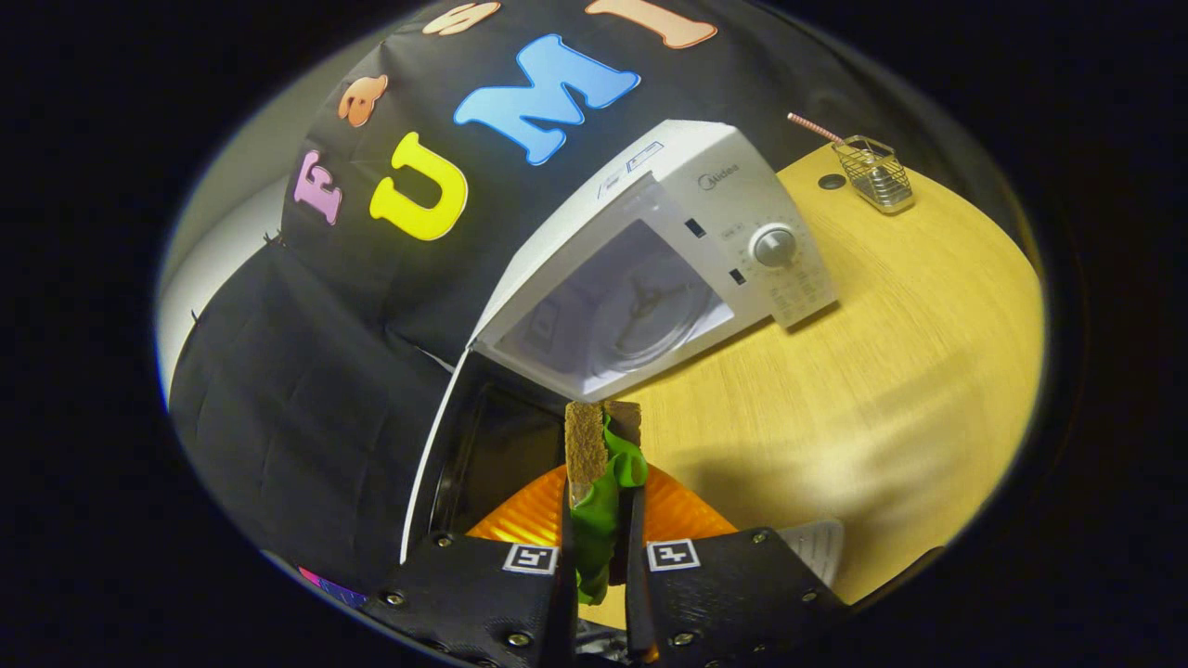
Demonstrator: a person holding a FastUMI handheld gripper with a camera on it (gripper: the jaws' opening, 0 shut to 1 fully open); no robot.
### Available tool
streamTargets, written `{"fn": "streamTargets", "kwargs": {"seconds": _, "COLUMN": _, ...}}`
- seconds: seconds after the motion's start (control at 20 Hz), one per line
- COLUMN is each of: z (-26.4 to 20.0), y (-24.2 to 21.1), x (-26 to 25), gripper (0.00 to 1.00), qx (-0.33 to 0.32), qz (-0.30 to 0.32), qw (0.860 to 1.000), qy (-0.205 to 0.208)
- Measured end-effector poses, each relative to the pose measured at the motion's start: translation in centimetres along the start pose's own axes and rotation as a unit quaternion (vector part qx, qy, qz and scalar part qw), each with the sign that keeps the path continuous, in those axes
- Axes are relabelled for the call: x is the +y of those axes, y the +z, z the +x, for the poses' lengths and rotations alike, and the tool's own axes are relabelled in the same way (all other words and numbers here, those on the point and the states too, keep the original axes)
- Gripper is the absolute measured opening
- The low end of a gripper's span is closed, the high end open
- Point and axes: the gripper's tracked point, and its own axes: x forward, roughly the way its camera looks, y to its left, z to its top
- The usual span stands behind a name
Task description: Open the microwave, put the food inside, and close the microwave door.
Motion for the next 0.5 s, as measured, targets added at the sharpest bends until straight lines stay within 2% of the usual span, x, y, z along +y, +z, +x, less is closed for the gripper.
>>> {"fn": "streamTargets", "kwargs": {"seconds": 0.3, "z": 7.5, "y": 2.7, "x": 2.0, "gripper": 0.20, "qx": -0.064, "qz": 0.041, "qw": 0.997, "qy": 0.013}}
{"fn": "streamTargets", "kwargs": {"seconds": 0.5, "z": 11.9, "y": 5.5, "x": 1.4, "gripper": 0.20, "qx": -0.123, "qz": 0.053, "qw": 0.991, "qy": 0.001}}
